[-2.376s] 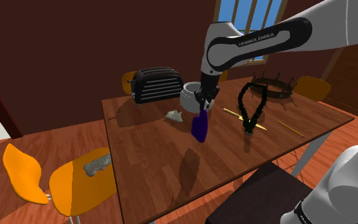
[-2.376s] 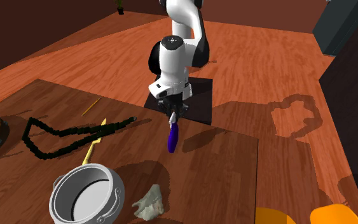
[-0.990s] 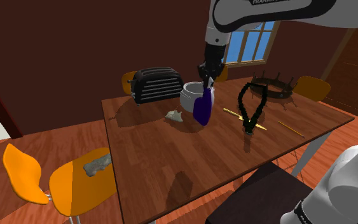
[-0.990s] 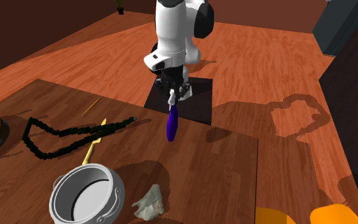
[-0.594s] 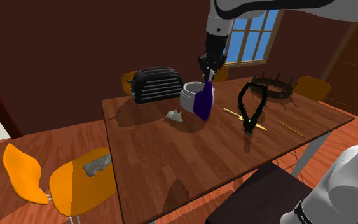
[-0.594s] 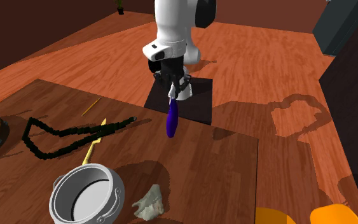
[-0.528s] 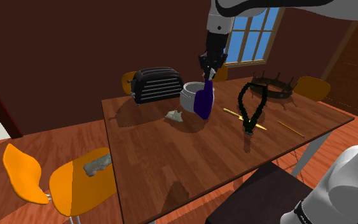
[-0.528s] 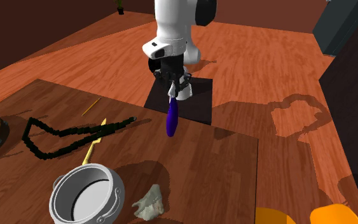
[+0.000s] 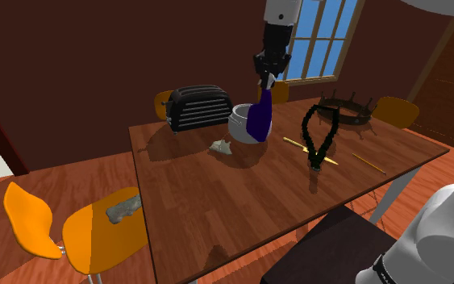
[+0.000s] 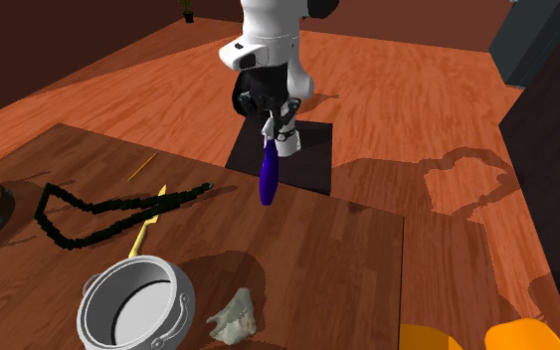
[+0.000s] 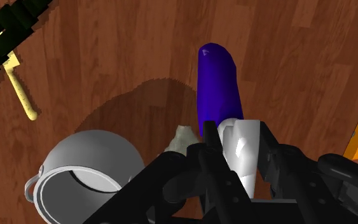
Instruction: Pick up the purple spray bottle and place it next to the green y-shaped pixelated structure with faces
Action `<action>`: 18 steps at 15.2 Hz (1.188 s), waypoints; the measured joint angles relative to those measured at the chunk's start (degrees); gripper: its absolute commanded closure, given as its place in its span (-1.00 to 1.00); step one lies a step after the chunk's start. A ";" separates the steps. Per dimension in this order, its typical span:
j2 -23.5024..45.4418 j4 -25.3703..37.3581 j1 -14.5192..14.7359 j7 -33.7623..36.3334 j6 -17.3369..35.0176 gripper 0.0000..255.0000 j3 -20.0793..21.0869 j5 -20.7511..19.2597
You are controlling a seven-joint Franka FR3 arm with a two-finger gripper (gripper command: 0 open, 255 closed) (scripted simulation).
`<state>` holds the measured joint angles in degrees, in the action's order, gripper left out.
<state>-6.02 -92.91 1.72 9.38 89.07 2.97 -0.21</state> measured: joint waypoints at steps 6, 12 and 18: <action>2.01 7.39 -0.01 -0.03 -5.38 1.00 0.01 -0.11; 4.47 15.24 0.10 0.16 -10.78 1.00 0.15 -0.25; 4.03 16.76 -2.09 -4.21 -12.73 1.00 -2.11 -0.16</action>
<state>-1.98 -76.16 -0.37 5.17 76.34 0.86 -0.36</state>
